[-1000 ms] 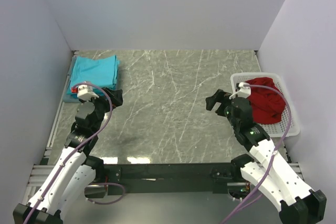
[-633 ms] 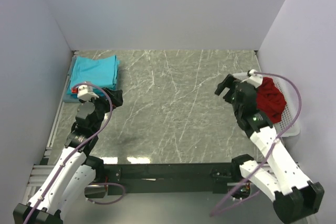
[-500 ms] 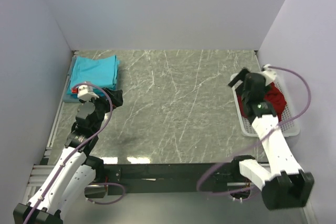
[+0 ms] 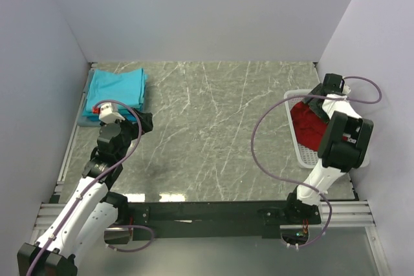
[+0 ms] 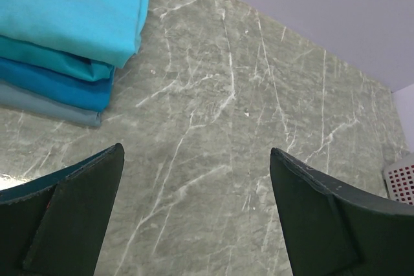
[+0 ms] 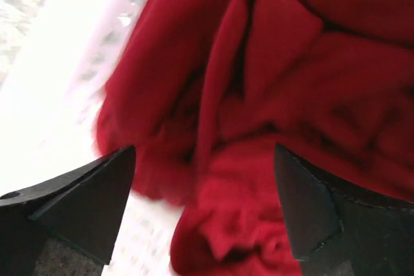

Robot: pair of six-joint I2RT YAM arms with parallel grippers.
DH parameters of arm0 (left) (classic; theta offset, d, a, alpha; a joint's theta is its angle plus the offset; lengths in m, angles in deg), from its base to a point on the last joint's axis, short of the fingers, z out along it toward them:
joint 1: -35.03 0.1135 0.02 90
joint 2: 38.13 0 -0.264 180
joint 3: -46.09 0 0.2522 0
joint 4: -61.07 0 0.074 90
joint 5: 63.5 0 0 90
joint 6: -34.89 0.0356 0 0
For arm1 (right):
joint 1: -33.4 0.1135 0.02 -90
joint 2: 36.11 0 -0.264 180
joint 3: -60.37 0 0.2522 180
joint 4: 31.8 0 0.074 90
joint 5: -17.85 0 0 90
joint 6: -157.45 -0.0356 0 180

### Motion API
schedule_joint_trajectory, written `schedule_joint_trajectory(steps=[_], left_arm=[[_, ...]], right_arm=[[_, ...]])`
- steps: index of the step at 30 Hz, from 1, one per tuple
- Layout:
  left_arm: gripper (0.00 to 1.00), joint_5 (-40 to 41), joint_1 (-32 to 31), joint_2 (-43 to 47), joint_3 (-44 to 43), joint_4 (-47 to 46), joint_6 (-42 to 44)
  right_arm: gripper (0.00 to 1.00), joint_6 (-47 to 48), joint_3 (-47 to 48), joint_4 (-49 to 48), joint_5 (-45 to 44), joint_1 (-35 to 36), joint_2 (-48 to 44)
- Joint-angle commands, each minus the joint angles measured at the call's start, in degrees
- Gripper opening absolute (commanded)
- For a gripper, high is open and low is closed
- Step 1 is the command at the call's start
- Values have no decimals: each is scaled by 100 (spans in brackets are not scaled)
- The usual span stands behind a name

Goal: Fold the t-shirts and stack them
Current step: Grab the tshirt from the pile

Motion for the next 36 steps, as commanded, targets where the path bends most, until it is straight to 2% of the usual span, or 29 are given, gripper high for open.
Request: schedule_joint_trajectory(steps=[1,5,8,9,12,13,17,23,28,32,33,36], left_arm=[[99,172,-8,-1,-268,-38,48],[99,155,-8,25,-250,-47,136],[100,59,-8,69,-242,-82,197],[100,50,-8,86,-233,-100,198],[100,-47,-8,104,-206,-161,233],[100,-65,-8,113,-206,-170,241],[99,-179,-8,113,-206,-197,224],[99,-267,-8,139,-206,-161,154],[99,-451,-8,244,-180,-231,171],[99,-452,-8,368,-110,-302,136],[99,-452,-8,403,-75,-311,127],[99,-373,-8,534,-22,-311,83]], right_arm=[[91,234,470,56,469,-143,520],[86,156,313,-269,398,-134,759],[74,173,163,-410,424,-152,821],[43,182,137,-419,459,-152,830],[4,129,32,-392,293,-152,690],[1,120,-4,-401,232,-152,471],[0,164,-136,-437,144,-152,-443],[0,339,346,344,327,-82,-2208],[0,454,733,504,582,392,-3229],[0,814,1541,758,504,1463,-3600],[0,893,1934,820,521,2074,-3609],[0,1051,2455,847,1204,2982,-3504]])
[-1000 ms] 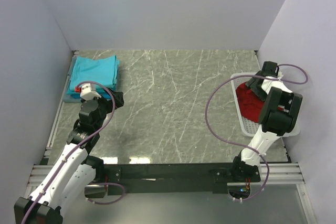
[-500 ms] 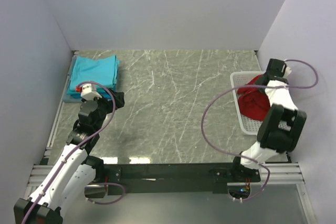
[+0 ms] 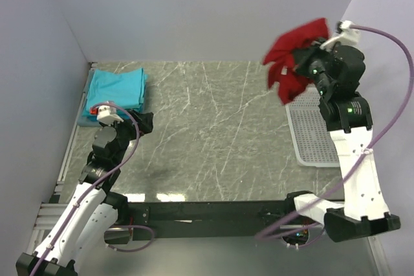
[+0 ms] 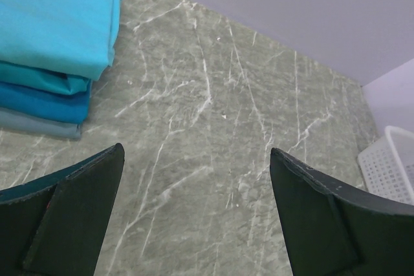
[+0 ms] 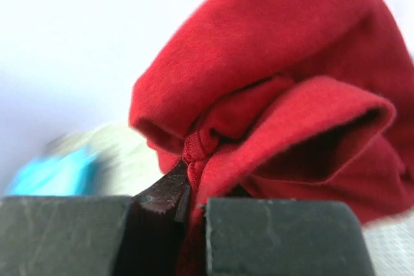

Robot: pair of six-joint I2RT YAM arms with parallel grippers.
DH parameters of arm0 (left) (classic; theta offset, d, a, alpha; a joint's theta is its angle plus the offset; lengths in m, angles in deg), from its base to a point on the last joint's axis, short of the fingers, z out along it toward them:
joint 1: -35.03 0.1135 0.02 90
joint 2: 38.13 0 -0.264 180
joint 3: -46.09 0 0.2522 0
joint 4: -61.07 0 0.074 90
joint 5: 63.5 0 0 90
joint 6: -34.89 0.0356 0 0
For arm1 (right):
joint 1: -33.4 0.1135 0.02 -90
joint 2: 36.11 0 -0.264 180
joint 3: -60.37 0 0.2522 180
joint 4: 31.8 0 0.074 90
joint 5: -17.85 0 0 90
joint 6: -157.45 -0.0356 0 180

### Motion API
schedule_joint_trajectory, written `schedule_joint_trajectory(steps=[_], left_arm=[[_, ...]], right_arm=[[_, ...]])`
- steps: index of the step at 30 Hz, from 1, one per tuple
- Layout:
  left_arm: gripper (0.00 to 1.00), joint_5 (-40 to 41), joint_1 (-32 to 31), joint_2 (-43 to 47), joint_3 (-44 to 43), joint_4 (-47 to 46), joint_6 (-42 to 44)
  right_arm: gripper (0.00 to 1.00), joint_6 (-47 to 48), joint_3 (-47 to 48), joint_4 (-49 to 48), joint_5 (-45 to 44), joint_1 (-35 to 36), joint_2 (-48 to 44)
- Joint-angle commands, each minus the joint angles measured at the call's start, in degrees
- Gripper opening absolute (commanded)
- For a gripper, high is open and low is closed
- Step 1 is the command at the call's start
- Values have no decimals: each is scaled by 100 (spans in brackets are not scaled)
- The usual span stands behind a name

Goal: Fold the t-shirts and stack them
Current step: Grab the tshirt from the pile, then move the tshirt to the center of the board, then flatten the tshirt out

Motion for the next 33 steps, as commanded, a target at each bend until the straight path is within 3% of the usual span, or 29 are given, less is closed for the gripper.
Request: schedule_joint_trajectory(steps=[1,4,6,7,8,10,11,16,21,25,28,33], left_arm=[[99,27,-8,189,-22,-274,-80],[100,63,-8,207,-31,-221,-160],[99,115,-8,207,-48,-142,-239],[99,159,-8,199,-66,-98,-265],[99,229,-8,181,-74,-63,-317],[99,317,-8,146,-110,-27,-397],[99,387,-8,128,-145,121,-458],[100,204,-8,-178,-189,140,-678],[99,-560,-8,-662,-145,25,-845],[100,-1989,-16,-1232,118,-764,-1152],[99,-2607,-69,-1839,259,-1327,-1355],[93,-2776,-271,-2884,75,-2126,-1408]], right_arm=[[0,350,621,-23,790,1000,-2],[6,569,639,-111,967,1895,156],[17,535,464,2,1205,2135,349],[27,413,350,73,1232,2180,411],[55,307,201,230,1032,2180,455],[72,-34,-405,389,505,2172,525],[78,-141,-651,486,-237,2163,499],[81,-406,-1838,706,-1440,2154,166],[81,-90,-2716,48,-598,2145,-142],[80,-115,-3166,-356,-149,2145,-81],[80,-221,-3333,-550,-148,2154,33],[79,-309,-3553,-788,-192,2145,200]])
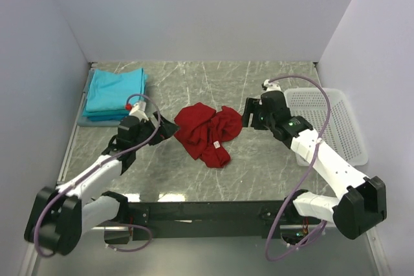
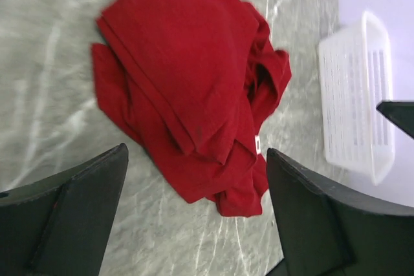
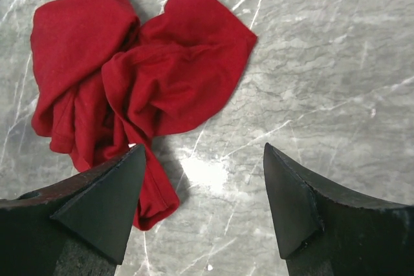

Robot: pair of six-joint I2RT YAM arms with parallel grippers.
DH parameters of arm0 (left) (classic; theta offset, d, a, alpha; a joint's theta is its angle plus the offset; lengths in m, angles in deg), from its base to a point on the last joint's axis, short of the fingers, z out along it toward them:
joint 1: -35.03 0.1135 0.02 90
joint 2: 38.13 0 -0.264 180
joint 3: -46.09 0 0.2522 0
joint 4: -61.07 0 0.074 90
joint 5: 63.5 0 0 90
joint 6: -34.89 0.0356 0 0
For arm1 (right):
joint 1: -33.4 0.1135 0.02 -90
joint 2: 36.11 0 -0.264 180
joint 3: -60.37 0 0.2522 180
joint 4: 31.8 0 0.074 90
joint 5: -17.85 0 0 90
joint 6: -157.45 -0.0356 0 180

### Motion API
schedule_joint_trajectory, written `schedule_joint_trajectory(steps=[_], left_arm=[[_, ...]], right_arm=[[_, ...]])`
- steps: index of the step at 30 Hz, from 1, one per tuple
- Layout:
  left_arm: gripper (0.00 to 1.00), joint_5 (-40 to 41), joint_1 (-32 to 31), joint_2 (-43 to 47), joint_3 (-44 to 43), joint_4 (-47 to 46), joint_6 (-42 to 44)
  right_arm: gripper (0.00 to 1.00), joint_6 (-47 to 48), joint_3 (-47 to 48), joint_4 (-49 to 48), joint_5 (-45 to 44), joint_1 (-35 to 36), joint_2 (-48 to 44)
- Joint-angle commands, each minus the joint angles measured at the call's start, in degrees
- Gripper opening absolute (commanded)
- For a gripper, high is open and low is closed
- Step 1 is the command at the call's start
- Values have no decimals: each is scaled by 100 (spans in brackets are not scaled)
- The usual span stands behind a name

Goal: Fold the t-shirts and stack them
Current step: Flatten the tshirt out

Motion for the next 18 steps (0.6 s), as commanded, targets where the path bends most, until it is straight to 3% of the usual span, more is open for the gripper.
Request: schedule_joint_trajectory(steps=[1,10,18], left_arm=[[91,-555,-155,-532,-222,-1085,-160],[72,-977,-489,-1992,-917,-1183,-46],[55,-39,-1017,-2388,-1488,-33,525]], right_arm=[[79,-93,-85,-440,-13,-23,82],[79,-207,-190,-388,-171,-225,478],[78,-154,-252,-519,84,-418,662]])
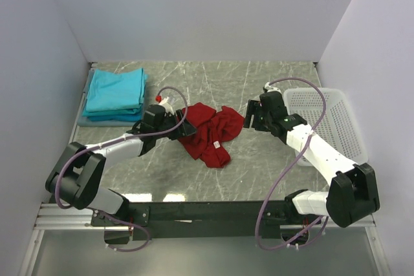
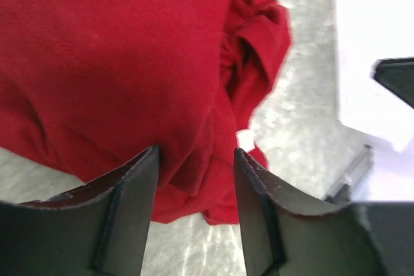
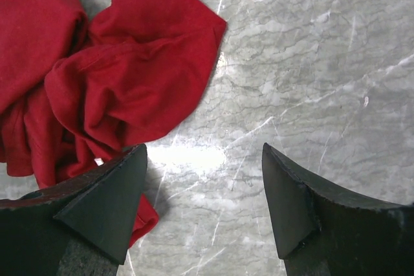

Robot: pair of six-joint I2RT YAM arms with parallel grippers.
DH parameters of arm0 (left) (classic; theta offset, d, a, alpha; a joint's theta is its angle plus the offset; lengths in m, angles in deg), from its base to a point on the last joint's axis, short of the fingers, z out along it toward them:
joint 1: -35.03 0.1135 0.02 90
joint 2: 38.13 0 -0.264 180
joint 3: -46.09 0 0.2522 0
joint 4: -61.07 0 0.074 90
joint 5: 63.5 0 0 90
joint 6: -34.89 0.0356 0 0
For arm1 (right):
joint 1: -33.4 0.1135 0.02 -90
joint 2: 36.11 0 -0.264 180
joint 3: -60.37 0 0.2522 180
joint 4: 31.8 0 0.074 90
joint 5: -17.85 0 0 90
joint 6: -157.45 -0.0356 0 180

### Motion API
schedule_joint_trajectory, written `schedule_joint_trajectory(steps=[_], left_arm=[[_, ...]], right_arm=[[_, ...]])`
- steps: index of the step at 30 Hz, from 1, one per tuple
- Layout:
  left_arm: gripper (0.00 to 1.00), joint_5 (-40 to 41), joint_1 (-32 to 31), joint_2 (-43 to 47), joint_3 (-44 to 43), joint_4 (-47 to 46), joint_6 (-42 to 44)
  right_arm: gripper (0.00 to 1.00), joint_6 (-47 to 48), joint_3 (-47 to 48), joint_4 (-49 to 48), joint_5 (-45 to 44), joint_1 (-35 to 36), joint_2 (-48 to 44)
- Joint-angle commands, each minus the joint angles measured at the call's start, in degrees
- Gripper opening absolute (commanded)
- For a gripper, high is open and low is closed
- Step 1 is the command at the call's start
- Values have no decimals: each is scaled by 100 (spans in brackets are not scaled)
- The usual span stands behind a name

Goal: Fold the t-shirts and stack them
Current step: Flatten the tshirt out

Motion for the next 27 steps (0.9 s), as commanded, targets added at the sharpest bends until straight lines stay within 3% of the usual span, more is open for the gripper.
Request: schedule_joint_trajectory(steps=[1,6,16,18,19,21,27], left_arm=[[54,788,-166,-49,-402,541,377],[52,1564,-334,-40,-622,1183,588],[37,1284,-431,-479,-851,1246,808],[28,1109,-431,-550,-860,1149,825],[14,1108,-439,-550,-877,1131,826],[3,1143,-439,-419,-869,1087,808],[1,1793,-439,380,-816,1411,825]], right_arm=[[78,-16,-27,-286,121,-88,94],[77,28,-44,-303,209,-115,147],[77,72,-79,-356,385,-141,226],[77,89,-80,-373,420,-141,235],[77,89,-88,-400,438,-133,252],[76,107,-88,-417,490,-132,305],[73,-7,349,-452,350,-124,1067]])
